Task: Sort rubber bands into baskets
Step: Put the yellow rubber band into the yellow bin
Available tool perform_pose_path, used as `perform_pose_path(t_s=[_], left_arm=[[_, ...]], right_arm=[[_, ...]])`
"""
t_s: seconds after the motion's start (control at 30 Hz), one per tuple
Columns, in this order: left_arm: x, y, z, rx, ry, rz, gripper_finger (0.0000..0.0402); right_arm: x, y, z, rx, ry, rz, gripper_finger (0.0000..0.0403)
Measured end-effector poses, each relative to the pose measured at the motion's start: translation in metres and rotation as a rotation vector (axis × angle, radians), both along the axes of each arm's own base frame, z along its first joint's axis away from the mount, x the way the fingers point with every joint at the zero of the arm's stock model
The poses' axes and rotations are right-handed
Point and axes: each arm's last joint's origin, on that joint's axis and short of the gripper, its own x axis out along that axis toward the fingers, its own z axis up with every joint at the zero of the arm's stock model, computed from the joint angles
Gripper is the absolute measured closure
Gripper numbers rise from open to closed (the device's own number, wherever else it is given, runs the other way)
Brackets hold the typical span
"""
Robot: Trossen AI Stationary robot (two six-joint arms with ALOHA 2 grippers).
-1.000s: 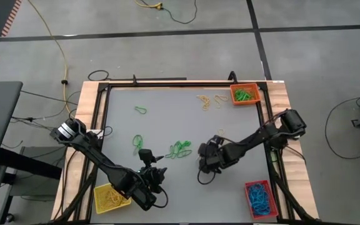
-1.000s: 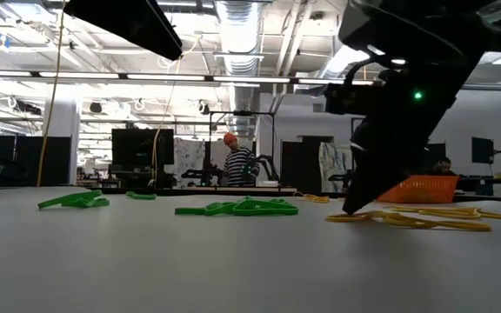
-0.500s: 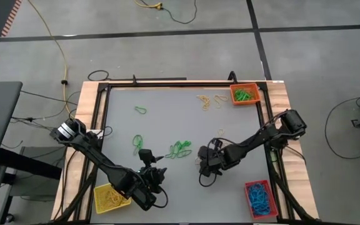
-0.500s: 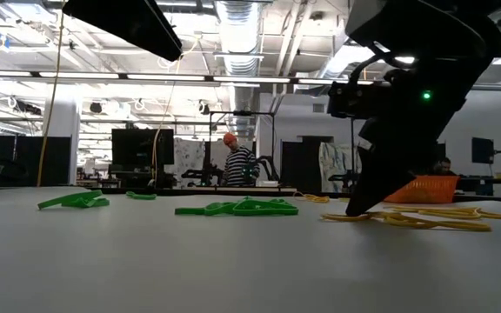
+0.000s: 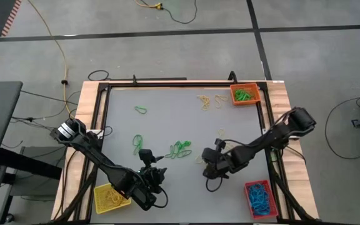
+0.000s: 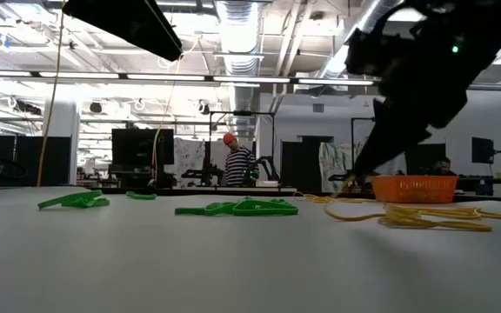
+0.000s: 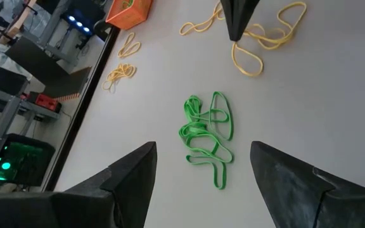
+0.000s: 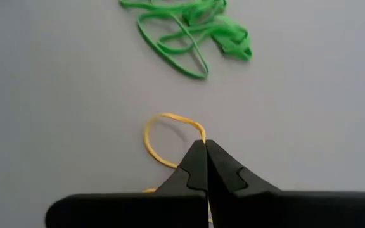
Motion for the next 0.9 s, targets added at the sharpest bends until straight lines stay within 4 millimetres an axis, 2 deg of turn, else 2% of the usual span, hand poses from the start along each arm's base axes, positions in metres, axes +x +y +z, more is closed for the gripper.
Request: perform_pose_path(t_s=[0.2,0.37,0.6,0.9], left_arm=[[0.0,0.0,0.0,-0.002,-0.002,0.001,0.0157],[0.002,0.001,0.0,-0.008,-0.011,0.003,0.0157],[0.016,0.005,0.001,-0.038,-0.033,-0.032,0.0157],[0.039,0.022,-0.027,-0.157,-0.073,-0.19,0.0157]], right_arm=[[0.001,0.001,0.0,-0.007,-0.013,0.002,0.0385],[0.006,0.008,0.008,-0.027,-0.098,0.064,0.0386],[0.015,0.031,0.042,-0.097,-0.217,0.183,0.0386],[0.014,0.068,0.083,-0.207,-0.316,0.309,0.0386]])
